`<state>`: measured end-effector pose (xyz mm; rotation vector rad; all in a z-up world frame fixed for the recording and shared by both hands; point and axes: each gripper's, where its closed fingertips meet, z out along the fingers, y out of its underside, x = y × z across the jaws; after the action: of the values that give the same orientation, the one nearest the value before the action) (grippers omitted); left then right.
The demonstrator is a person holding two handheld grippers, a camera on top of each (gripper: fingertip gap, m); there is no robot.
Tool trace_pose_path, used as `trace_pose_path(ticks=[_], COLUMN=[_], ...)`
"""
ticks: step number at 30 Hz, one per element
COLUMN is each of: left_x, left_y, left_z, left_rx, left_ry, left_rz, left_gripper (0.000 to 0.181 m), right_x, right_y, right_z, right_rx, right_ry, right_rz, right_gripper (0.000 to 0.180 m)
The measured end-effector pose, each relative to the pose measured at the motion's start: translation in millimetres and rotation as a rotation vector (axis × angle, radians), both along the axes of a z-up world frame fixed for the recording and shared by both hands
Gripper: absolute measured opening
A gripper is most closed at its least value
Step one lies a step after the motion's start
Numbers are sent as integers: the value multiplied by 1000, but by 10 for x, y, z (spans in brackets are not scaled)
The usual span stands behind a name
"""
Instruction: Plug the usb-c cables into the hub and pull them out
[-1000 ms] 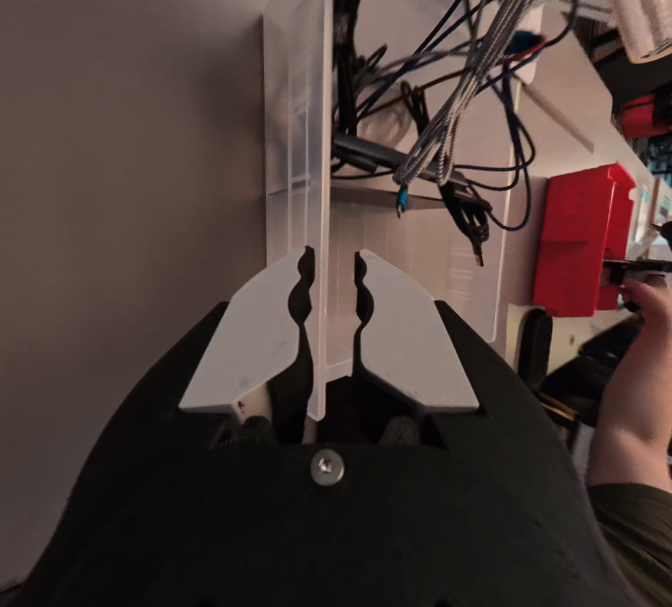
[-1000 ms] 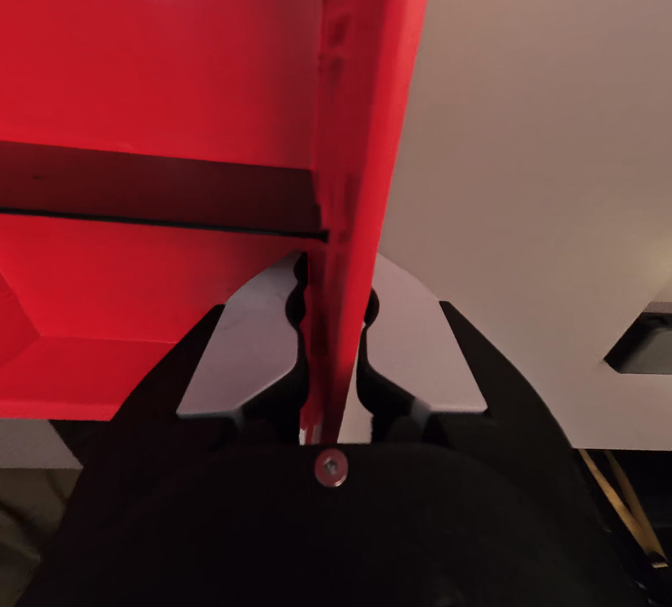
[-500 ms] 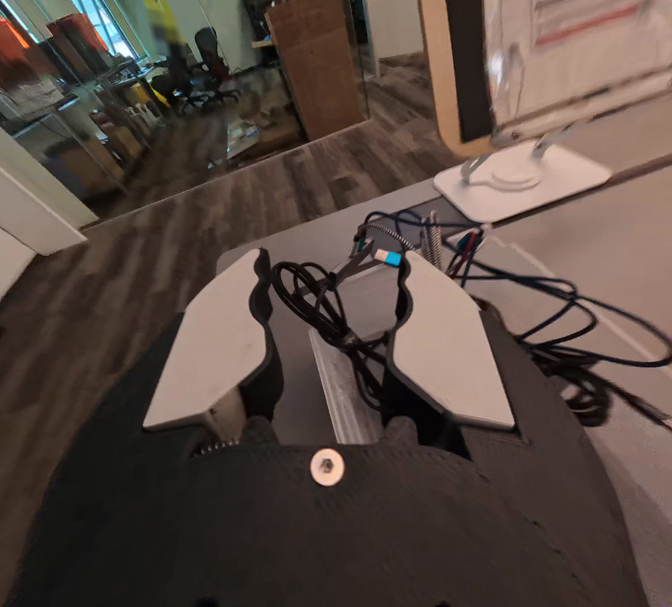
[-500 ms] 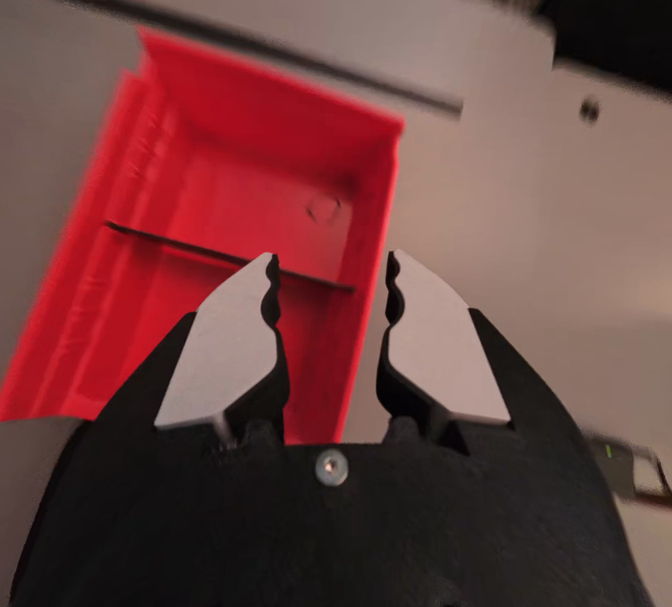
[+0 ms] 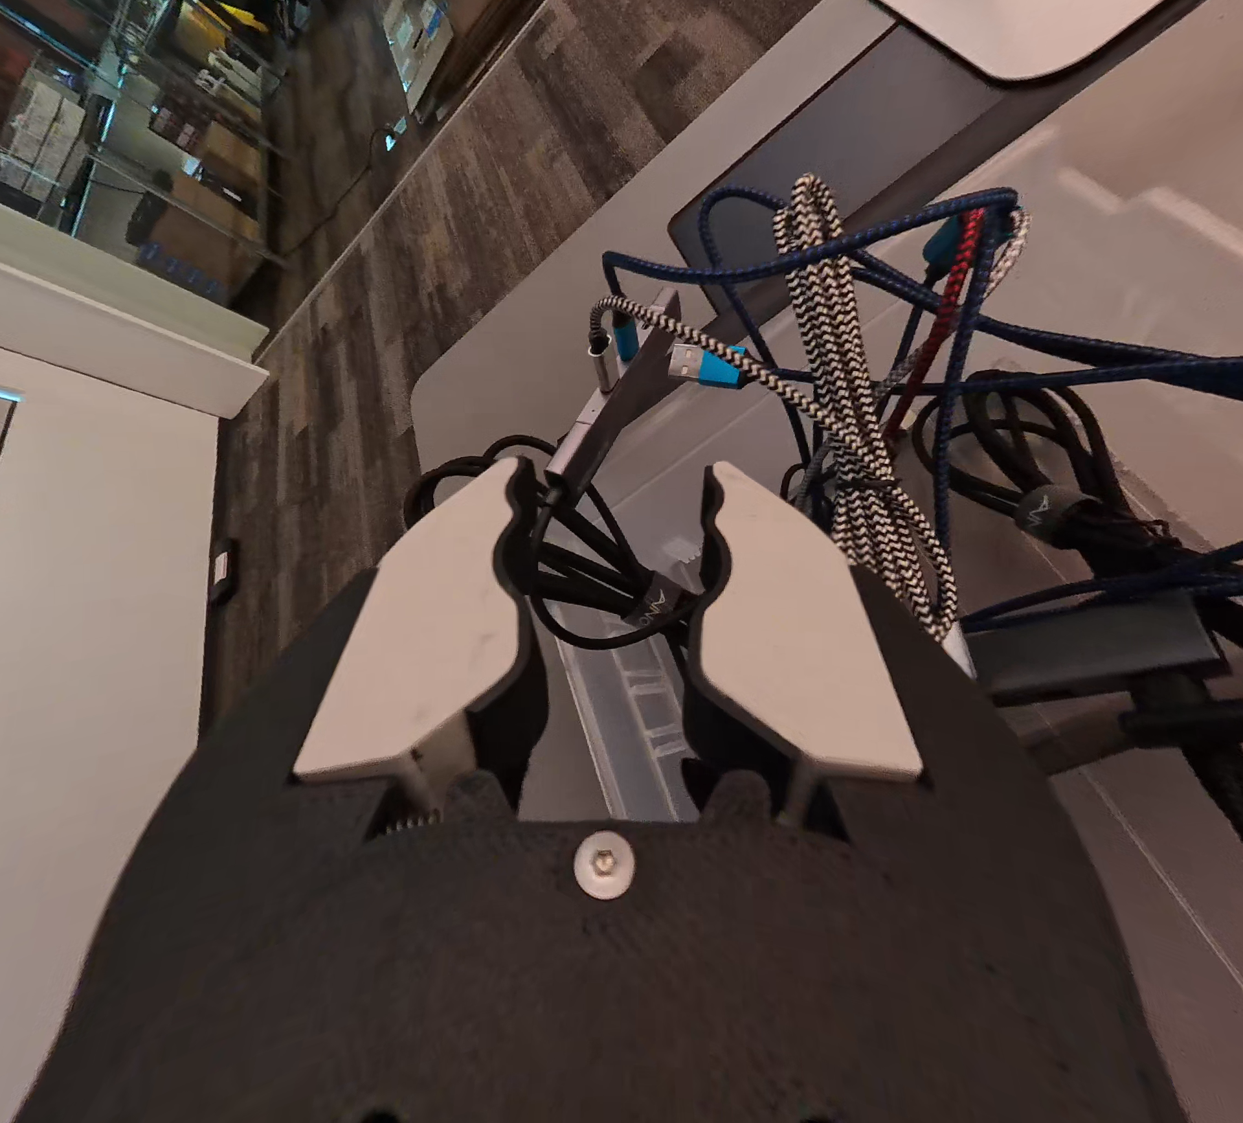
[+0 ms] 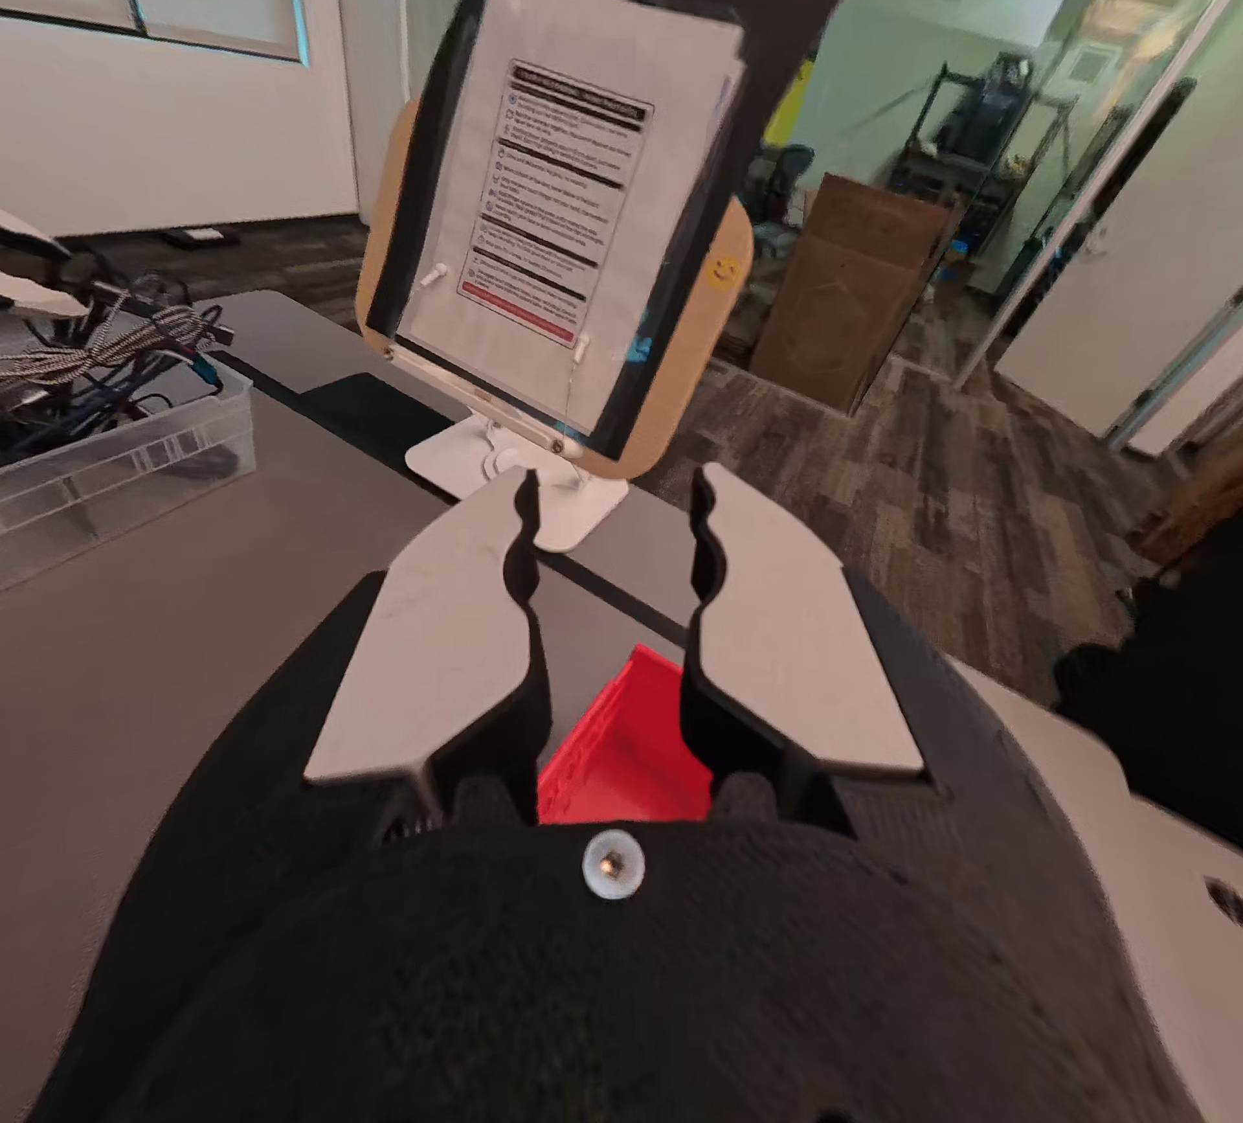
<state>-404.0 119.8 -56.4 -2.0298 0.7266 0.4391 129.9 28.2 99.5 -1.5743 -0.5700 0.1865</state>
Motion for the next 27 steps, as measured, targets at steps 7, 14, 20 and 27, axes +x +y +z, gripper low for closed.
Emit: trace_pose_path(ticks=[7, 14, 20, 27], left_x=[-192, -118, -61, -136], left_y=[160, 305, 408, 403], left_z=[-132, -196, -357, -452], left_rx=[-76, -149, -242, -343], left_ry=[-98, -78, -64, -25], left_rz=[90, -59, -85, -61], left_gripper=[39, 38, 37, 31], right_x=[-161, -37, 598, 1325], right_y=[197, 132, 178, 154], right_z=[-268, -156, -355, -788], right_rx=[-58, -58, -192, -369], right_ry=[-96, -18, 53, 122], right_rz=[68, 94, -76, -231], right_gripper=[40, 40, 39, 39])
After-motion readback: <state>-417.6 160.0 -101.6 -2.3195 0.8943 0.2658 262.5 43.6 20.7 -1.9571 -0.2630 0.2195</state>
